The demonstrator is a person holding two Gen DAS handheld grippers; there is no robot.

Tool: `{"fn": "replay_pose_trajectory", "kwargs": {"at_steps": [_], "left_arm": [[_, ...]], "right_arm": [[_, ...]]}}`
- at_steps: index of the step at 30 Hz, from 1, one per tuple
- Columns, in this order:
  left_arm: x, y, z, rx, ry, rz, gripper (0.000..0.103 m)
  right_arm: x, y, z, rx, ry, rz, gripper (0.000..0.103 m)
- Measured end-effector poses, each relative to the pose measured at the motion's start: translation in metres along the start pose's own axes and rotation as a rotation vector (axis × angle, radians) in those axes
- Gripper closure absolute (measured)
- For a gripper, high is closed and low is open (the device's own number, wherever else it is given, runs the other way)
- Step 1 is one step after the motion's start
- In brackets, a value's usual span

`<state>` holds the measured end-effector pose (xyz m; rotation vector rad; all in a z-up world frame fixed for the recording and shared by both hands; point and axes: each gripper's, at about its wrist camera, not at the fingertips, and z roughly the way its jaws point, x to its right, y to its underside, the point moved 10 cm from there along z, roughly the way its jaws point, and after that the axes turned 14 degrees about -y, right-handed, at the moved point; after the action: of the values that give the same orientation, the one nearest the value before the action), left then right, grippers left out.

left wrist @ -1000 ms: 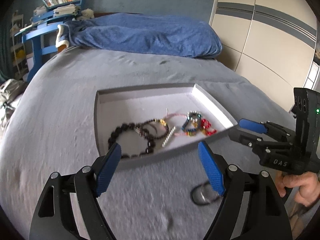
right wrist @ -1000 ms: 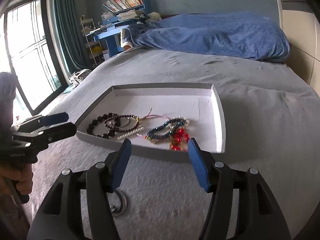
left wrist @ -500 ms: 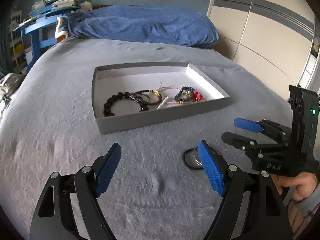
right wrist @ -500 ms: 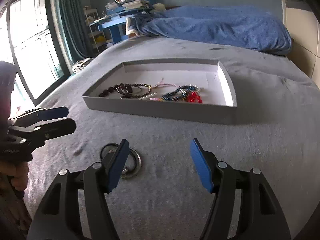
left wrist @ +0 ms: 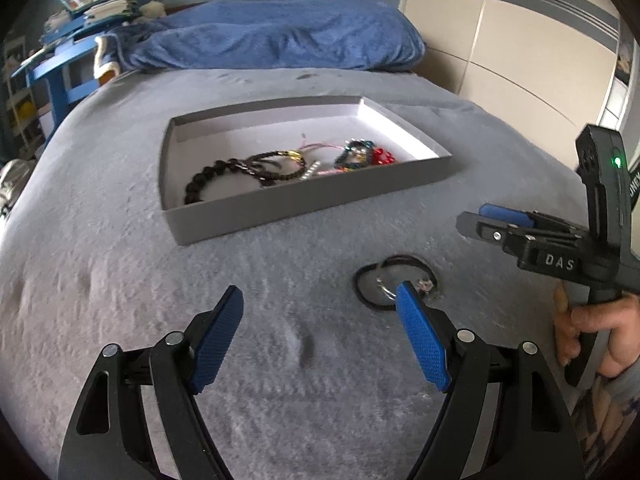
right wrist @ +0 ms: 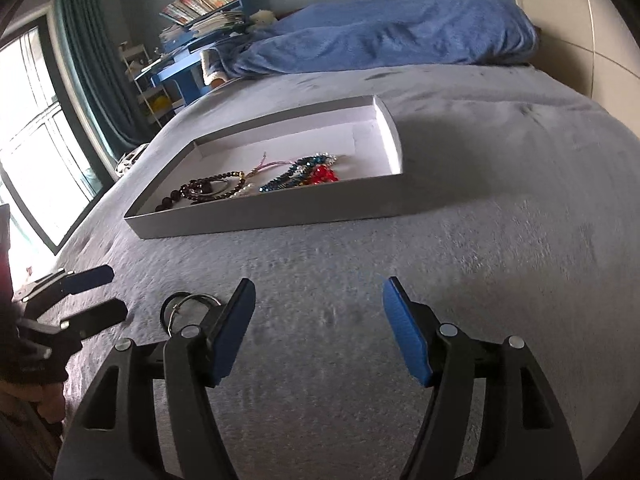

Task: Organize jewelry
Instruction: 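Move both open tools back over the black cord bracelet and silver ring, then grasp the black cord bracelet with the left tool while the right tool grasps the silver ring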

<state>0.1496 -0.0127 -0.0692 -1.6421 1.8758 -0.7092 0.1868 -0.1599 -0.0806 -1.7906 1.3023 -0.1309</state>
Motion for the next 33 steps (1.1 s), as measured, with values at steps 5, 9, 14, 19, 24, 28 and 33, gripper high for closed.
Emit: {"fn": "replay_pose_trajectory", "kwargs": {"at_steps": [5,9,14,19,24,28,33], "left_arm": [[0.018,0.004,0.006,-0.026,0.043,0.044,0.041],[0.032,0.005,0.012,-0.044,0.085,0.061,0.05],[0.043,0.006,0.019,-0.062,0.109,0.089,0.08],[0.047,0.003,0.006,-0.019,0.131,0.103,0.1],[0.031,-0.005,-0.005,0.009,0.122,0.055,0.1],[0.019,-0.008,-0.01,0.015,0.122,0.026,0.1],[0.018,-0.01,-0.01,0.021,0.105,0.031,0.1]], "right_arm": [[-0.005,0.003,0.0,-0.01,-0.003,-0.018,0.037],[-0.006,0.005,0.0,-0.017,-0.001,-0.019,0.037],[-0.004,0.005,0.0,-0.018,-0.003,-0.011,0.037],[-0.007,0.005,0.001,-0.022,-0.006,-0.019,0.037],[-0.01,0.005,0.0,-0.015,-0.02,-0.026,0.037],[-0.021,0.005,0.004,-0.029,-0.049,-0.057,0.037],[-0.045,0.011,0.012,-0.066,-0.107,-0.124,0.037]]}}
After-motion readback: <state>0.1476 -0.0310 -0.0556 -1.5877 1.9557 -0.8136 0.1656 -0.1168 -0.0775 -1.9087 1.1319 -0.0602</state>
